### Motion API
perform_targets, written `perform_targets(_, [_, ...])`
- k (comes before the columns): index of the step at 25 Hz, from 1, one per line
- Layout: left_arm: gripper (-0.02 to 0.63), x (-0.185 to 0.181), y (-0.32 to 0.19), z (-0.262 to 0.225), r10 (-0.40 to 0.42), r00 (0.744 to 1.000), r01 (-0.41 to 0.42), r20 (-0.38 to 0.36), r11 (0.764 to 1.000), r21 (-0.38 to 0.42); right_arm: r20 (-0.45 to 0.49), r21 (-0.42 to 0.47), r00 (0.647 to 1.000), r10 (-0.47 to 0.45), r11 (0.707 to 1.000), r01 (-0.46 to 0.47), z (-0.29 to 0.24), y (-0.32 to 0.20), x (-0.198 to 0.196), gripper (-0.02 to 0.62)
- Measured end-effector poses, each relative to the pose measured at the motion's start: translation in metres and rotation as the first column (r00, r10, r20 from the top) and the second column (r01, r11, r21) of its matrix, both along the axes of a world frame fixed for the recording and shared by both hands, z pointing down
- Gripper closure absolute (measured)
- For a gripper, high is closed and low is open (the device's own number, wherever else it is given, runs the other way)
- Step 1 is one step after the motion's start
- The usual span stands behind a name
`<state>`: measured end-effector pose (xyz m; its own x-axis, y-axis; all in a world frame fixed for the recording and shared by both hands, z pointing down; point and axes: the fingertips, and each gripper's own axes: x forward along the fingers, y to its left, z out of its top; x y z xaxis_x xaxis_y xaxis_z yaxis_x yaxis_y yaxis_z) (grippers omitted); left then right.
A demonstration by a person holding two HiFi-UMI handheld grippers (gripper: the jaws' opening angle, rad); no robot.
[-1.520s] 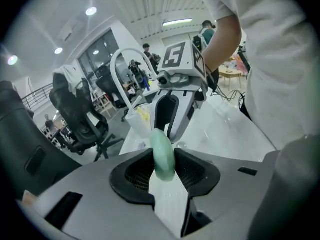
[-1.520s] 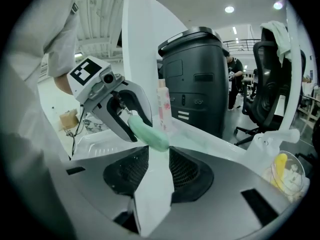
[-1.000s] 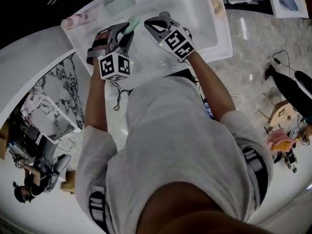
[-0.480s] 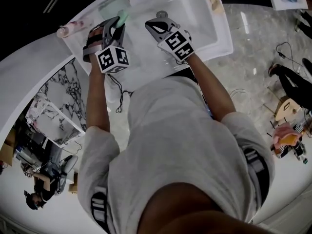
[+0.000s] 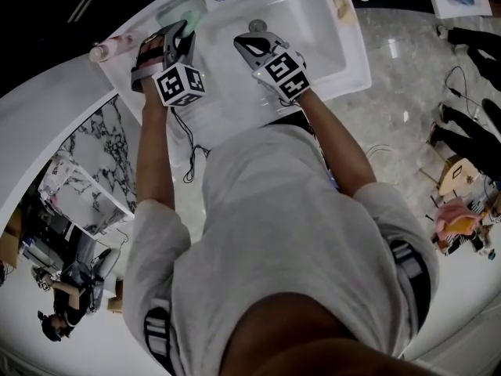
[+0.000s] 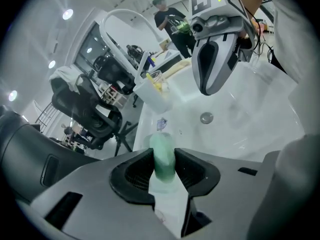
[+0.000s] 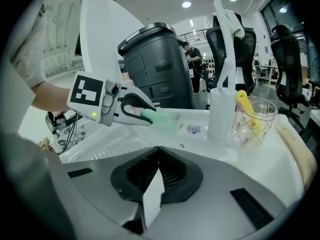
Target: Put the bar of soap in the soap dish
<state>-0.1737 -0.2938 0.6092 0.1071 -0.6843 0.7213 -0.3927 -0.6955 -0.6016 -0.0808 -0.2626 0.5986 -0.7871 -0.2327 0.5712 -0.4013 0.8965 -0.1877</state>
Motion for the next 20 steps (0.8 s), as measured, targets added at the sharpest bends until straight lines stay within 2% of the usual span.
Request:
perform_targets(12, [0.463,-0.006,-0.007,0.018,0.015,0.999,-0.014,0.041,0.999,-0.035,0.002,0.0,1.0,0.006,1.0,-0.006,0.003,-0.003,0.001,0.597])
perform_targets(20, [0.463,-0.01,-0.012,0.02,-0.031,0.999,0.032,0.043,0.999,-0.013,-0.002,-0.01,1.0,0.004,1.0,-0.004,0.002,-0.002,-0.001,0.597])
